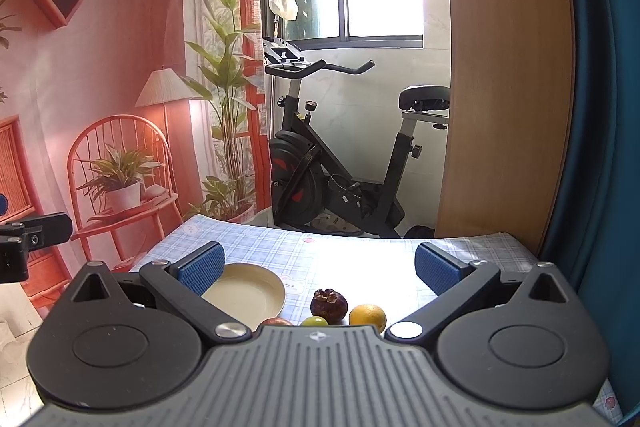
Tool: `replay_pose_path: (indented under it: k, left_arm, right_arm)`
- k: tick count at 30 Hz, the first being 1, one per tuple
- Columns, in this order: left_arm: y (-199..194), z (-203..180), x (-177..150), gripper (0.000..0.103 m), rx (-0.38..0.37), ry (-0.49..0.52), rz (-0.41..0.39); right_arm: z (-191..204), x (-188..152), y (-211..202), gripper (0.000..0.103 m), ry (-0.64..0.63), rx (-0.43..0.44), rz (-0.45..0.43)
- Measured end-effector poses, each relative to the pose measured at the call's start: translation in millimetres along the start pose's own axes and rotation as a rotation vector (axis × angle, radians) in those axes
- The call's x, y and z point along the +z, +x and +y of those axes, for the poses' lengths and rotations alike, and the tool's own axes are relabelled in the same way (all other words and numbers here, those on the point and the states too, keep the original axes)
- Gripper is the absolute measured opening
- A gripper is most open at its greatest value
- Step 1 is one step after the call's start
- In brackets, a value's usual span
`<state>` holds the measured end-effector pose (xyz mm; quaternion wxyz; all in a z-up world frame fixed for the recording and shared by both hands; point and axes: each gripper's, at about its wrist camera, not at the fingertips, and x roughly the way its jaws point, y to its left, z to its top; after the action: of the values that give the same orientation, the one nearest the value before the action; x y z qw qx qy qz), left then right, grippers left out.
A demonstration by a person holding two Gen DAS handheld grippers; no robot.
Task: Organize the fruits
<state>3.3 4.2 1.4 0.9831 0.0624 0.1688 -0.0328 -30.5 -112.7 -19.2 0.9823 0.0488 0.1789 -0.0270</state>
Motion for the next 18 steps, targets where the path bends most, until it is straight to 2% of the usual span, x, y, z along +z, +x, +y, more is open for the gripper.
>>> replay_pose_path:
  k: [18]
  left_arm:
    - [0.8,0.0,-1.1,0.103,-0.002,-0.001,0.001]
  right_arm:
    - [-0.4,-2.9,-4.5,0.103,-0.001,-0.001,-0.003]
